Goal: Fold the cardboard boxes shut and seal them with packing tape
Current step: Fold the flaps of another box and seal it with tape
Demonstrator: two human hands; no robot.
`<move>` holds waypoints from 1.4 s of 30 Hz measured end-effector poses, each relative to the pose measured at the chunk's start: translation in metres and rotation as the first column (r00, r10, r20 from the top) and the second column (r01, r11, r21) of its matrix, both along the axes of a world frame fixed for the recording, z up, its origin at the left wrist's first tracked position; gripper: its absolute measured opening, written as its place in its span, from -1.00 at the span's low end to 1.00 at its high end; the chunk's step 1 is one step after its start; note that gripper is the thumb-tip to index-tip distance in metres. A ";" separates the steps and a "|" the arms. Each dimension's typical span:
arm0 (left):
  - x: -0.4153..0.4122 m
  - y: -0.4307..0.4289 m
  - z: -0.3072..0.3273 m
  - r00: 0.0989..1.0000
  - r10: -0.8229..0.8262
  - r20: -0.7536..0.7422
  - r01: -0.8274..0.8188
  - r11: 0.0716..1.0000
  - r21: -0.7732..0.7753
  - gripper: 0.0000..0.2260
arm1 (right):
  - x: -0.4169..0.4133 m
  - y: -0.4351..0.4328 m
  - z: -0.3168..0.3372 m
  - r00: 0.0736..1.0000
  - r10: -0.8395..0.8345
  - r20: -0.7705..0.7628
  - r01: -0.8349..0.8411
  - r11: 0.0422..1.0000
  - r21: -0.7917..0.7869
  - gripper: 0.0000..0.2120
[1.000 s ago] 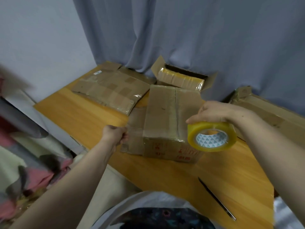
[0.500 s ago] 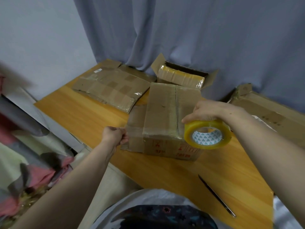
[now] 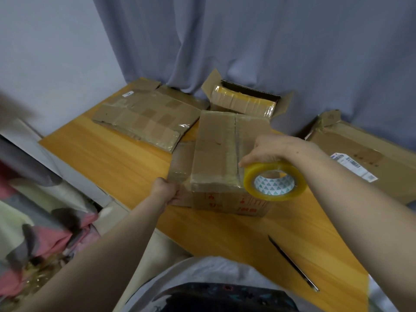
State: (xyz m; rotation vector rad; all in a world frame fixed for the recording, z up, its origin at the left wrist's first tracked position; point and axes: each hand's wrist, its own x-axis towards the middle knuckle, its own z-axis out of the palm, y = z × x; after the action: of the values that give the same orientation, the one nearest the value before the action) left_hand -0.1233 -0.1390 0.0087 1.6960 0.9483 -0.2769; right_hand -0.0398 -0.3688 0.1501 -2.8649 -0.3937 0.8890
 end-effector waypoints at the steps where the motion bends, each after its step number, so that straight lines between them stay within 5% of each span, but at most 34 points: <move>1: 0.002 -0.005 0.000 1.000 -0.025 -0.016 0.025 1.000 0.003 -0.92 | 0.000 0.001 0.000 1.000 -0.001 0.001 0.001 1.000 -0.002 -0.60; 7: 0.008 -0.021 0.006 0.981 -0.186 -0.060 0.195 0.954 0.226 -0.82 | -0.002 0.004 -0.002 0.999 0.018 0.045 -0.015 0.999 -0.047 -0.59; 12: 0.020 -0.035 0.023 0.967 -0.215 0.133 0.150 0.912 0.381 -0.76 | 0.000 0.002 -0.004 0.999 -0.003 0.036 0.004 1.000 -0.030 -0.50; 16: 0.028 -0.061 0.024 0.940 -0.339 0.034 0.307 0.886 0.348 -0.57 | -0.001 -0.008 0.002 0.998 -0.049 -0.028 0.051 0.996 0.073 -0.43; 22: 0.028 -0.056 0.018 0.972 -0.195 0.135 0.172 0.972 0.162 -0.57 | -0.013 -0.059 -0.005 0.976 -0.114 -0.186 0.178 0.907 0.381 -0.49; 27: 0.025 -0.056 0.016 0.975 -0.166 0.151 0.143 0.977 0.156 -0.58 | -0.012 -0.083 -0.009 0.963 -0.124 -0.239 0.241 0.792 0.561 -0.54; 30: 0.025 -0.052 0.012 0.972 -0.178 0.155 0.148 0.971 0.186 -0.59 | -0.003 -0.100 0.002 0.982 -0.103 -0.161 0.165 0.883 0.440 -0.54; 34: 0.026 -0.054 0.012 0.971 -0.185 0.151 0.156 0.970 0.186 -0.54 | 0.003 -0.123 0.004 0.982 -0.167 -0.083 0.171 0.984 0.046 -0.43; 42: 0.026 -0.052 0.010 0.965 -0.193 0.177 0.165 0.973 0.162 -0.57 | -0.005 -0.130 -0.044 0.945 -0.234 -0.230 0.216 0.971 -0.099 -0.43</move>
State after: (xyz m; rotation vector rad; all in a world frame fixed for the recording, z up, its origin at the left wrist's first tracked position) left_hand -0.0975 -0.1907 0.0182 1.9097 0.6867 -0.1630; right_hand -0.0450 -0.4988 0.1066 -2.7439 -0.0072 1.2061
